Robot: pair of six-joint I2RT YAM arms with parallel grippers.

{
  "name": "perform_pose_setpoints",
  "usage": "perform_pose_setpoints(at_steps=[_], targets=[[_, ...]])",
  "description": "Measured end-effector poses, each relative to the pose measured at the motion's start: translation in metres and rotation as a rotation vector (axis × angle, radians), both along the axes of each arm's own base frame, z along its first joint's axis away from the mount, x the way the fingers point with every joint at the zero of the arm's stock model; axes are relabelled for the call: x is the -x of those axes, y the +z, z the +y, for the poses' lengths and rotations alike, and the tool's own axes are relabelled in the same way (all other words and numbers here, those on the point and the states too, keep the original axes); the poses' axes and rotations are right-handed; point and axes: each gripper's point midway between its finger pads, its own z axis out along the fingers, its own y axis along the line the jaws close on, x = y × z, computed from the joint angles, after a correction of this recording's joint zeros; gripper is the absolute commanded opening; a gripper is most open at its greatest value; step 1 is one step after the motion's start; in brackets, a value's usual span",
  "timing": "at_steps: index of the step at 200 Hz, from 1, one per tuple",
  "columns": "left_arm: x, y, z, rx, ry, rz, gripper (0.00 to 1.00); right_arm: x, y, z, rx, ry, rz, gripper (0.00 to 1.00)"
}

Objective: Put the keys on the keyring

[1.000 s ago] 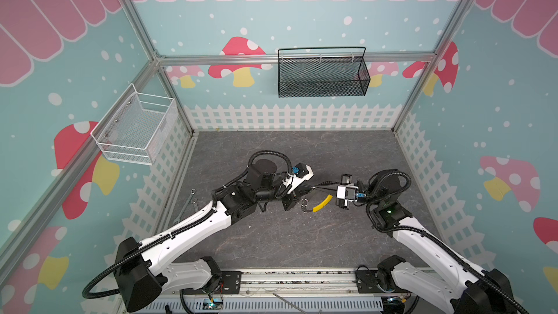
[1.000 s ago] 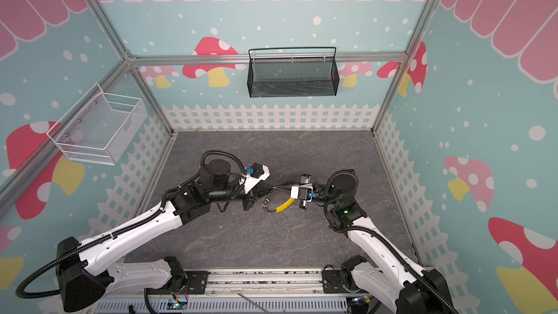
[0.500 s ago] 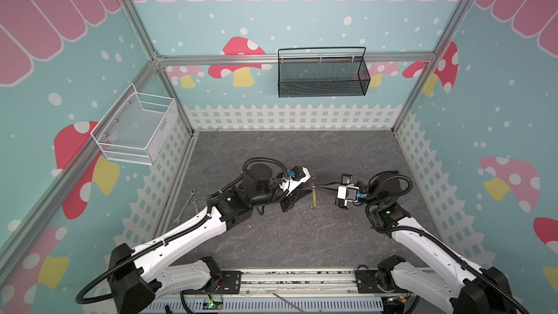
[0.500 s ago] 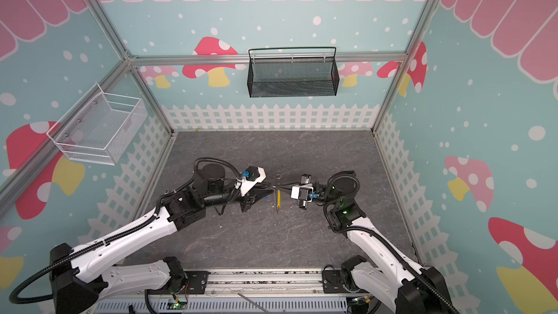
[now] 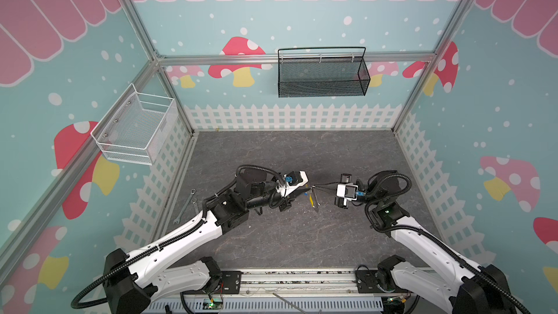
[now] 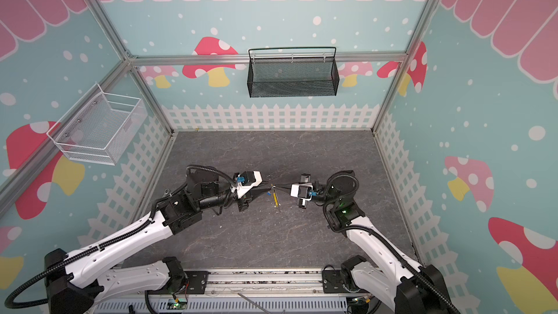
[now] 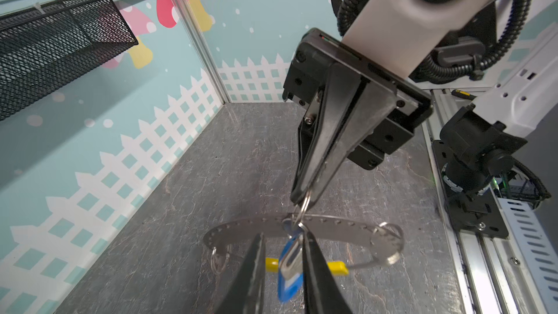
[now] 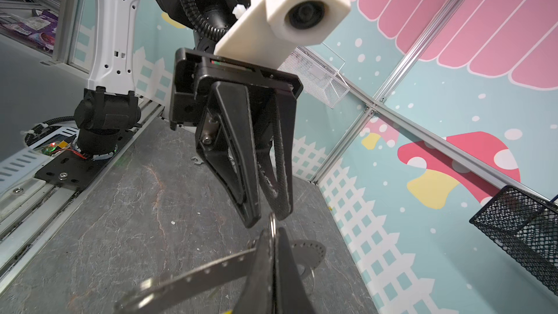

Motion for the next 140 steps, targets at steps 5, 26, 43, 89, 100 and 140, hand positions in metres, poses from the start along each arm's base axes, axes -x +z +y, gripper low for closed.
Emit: perform_pose_setpoints(at_steps=[5, 26, 43, 89, 100, 140], targets=[[0.000, 0.000, -0.001, -0.001, -0.005, -0.003, 0.21, 0.000, 0.000, 0.000, 0.000, 0.000, 0.001, 0.00], [0.001, 0.004, -0.002, 0.001, -0.017, -0.018, 0.21, 0.000, 0.000, 0.000, -0.001, 0.002, 0.006, 0.00], [0.002, 0.006, -0.003, 0.003, -0.022, -0.024, 0.20, 0.001, -0.001, 0.000, 0.000, 0.007, 0.010, 0.00], [0.005, 0.009, -0.010, 0.003, -0.057, -0.028, 0.17, 0.000, -0.001, 0.001, -0.001, 0.014, 0.022, 0.00], [0.006, 0.006, -0.011, -0.003, -0.063, -0.023, 0.17, 0.001, -0.001, 0.001, -0.002, 0.016, 0.022, 0.00], [0.008, 0.002, -0.011, -0.021, -0.068, -0.018, 0.12, 0.001, -0.001, 0.001, -0.003, 0.018, 0.025, 0.00]])
